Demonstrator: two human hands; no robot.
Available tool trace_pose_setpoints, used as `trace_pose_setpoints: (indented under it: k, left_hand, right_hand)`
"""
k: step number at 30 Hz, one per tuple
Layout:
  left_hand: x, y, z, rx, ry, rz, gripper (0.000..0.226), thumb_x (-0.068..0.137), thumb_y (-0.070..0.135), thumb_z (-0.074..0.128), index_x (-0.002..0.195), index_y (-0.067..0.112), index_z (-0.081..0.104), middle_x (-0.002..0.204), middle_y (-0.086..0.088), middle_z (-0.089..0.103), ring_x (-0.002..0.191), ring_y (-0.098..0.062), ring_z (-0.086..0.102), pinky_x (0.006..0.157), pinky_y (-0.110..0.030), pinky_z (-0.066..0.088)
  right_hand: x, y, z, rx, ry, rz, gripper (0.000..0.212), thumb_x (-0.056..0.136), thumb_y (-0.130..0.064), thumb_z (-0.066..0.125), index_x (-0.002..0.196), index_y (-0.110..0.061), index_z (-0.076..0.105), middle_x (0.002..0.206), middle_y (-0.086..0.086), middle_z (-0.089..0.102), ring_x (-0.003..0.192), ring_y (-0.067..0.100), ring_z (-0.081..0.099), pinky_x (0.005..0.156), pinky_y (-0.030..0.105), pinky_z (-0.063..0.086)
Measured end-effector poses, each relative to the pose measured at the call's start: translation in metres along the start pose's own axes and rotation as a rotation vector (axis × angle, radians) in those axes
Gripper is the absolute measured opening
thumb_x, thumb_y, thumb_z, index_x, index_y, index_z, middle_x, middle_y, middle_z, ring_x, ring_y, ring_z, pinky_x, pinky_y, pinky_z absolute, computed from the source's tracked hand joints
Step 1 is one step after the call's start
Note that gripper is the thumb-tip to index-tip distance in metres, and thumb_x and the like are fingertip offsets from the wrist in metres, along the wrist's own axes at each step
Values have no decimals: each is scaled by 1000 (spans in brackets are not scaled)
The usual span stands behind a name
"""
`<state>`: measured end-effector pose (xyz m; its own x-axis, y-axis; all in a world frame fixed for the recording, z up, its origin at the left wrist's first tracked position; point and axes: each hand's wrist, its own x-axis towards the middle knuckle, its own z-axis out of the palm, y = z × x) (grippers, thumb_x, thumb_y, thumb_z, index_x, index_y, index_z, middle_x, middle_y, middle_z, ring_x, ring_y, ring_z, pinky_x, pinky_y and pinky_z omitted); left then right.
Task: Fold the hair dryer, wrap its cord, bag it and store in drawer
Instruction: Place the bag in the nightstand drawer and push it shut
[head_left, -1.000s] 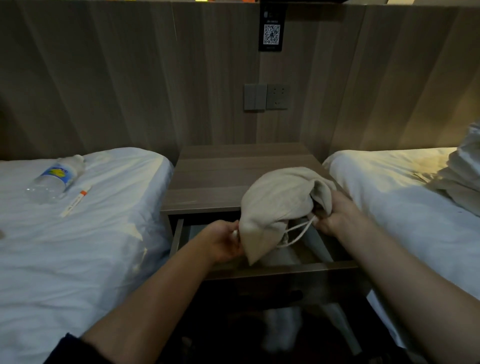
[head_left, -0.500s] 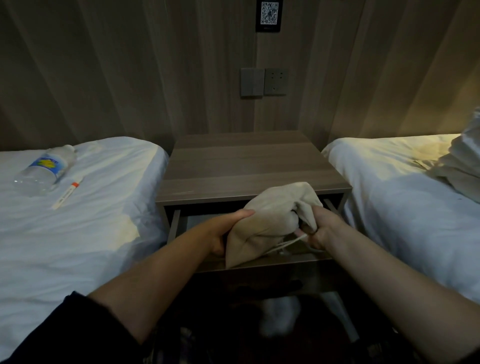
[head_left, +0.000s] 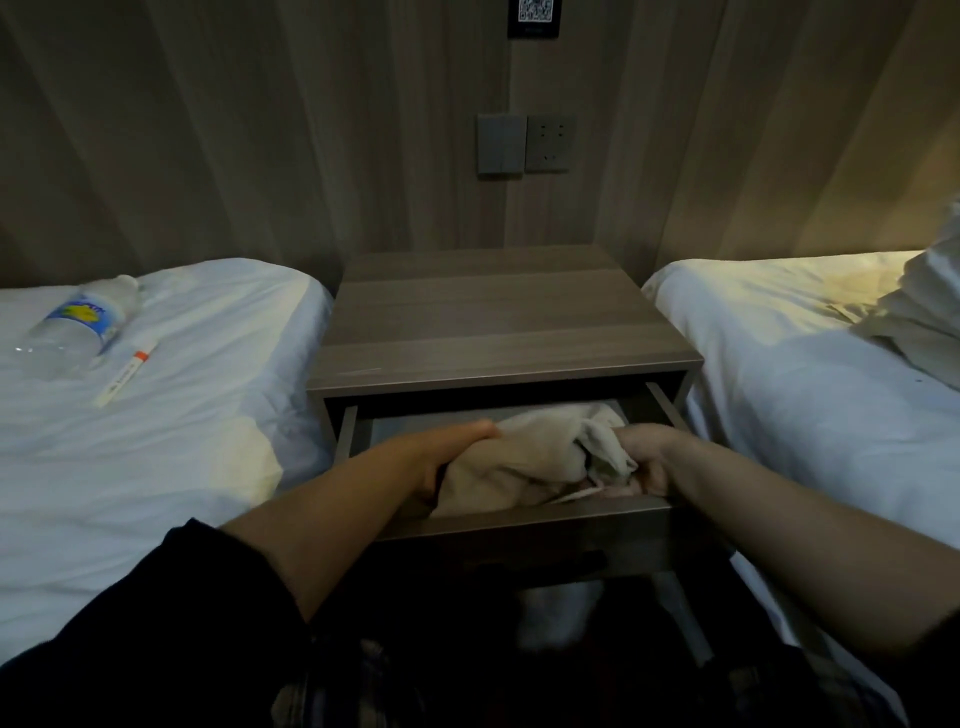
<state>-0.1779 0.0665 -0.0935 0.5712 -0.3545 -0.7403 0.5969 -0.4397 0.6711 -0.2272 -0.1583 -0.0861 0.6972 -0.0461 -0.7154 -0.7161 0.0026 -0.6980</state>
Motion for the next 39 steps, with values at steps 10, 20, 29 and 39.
trace_pose_setpoints:
  k: [10, 20, 29, 39]
  left_hand:
    - [32, 5, 2, -96, 325, 232, 70, 87, 42, 56, 144, 13, 28, 143, -13, 42, 128, -32, 44, 99, -37, 41]
    - [52, -14, 6, 186, 460, 296, 102, 78, 33, 71, 149, 8, 1, 155, -14, 19, 139, -29, 30, 110, -36, 34]
    - [-4, 2, 15, 877, 392, 452, 67, 91, 40, 53, 147, 15, 24, 150, -13, 33, 133, -26, 39, 105, -32, 34]
    - [-54, -10, 39, 1416, 129, 673, 31, 78, 35, 69, 101, 16, 69, 95, -3, 70, 84, -17, 63, 75, -28, 49]
  right_hand:
    - [19, -18, 12, 63, 45, -126, 12, 94, -16, 52, 91, -5, 57, 82, 16, 62, 72, 25, 60, 46, 32, 56]
    - [65, -13, 7, -879, 325, -318, 28, 89, -18, 54, 111, -1, 59, 111, 17, 64, 103, 31, 60, 85, 35, 48]
    - [13, -4, 0, -965, 123, -695, 25, 90, -27, 58, 109, -13, 65, 102, 3, 69, 92, 15, 65, 82, 25, 51]
    - [-50, 13, 11, -1354, -68, -658, 29, 72, -30, 77, 97, -18, 69, 89, -2, 68, 82, 11, 63, 74, 28, 52]
